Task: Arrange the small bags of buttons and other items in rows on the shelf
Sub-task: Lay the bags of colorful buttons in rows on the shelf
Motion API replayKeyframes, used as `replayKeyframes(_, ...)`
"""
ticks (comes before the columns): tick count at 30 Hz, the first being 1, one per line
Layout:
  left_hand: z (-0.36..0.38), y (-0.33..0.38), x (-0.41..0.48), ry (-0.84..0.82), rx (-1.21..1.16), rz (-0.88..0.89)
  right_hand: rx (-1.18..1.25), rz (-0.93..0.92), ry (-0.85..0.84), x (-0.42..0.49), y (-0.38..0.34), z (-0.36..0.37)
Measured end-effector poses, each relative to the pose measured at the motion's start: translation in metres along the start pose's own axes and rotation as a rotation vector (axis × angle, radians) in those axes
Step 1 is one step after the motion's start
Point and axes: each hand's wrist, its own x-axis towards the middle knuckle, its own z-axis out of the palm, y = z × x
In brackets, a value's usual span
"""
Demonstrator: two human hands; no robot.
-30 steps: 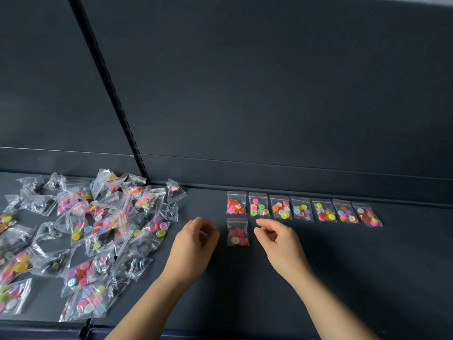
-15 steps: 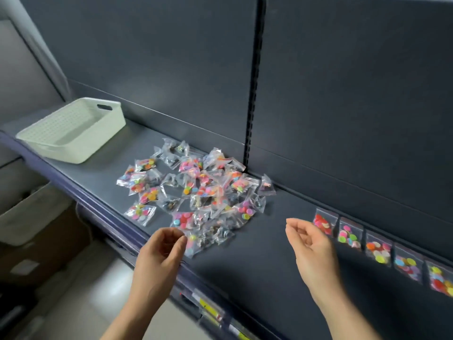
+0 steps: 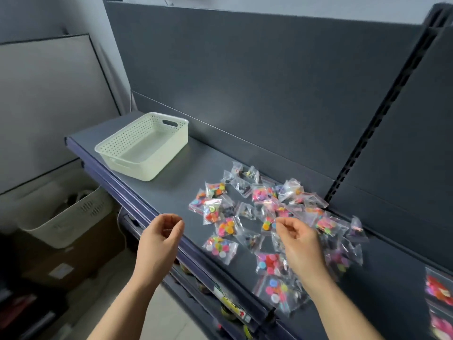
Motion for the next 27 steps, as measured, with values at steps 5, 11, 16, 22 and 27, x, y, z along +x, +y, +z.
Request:
replayKeyframes(5, -0.002, -0.006, 0.081, -0.122, 0.193, 0.091, -0.074, 0.012, 0.062, 0.021, -0.015, 0.054)
replayKeyframes(11, 0.024, -0.015, 0.138, -0.477, 0.478, 0.179, -0.194, 0.054, 0.032, 0.046, -0.019, 0.107)
replayKeyframes(16, 0.027, -0.023, 0.148, -0.495, 0.559, 0.235, -0.426, 0.072, -0.07, 0.07, -0.019, 0.131)
replayKeyframes(22, 0.014, -0.008, 0.158, -0.495, -0.012, -0.113, -0.231, 0.119, -0.082, 0.076, -0.031, 0.12)
replayKeyframes(27, 0.036, 0.018, 0.175, -0.503, -0.184, -0.273, 0.062, 0.169, -0.02, 0.076, -0.028, 0.097)
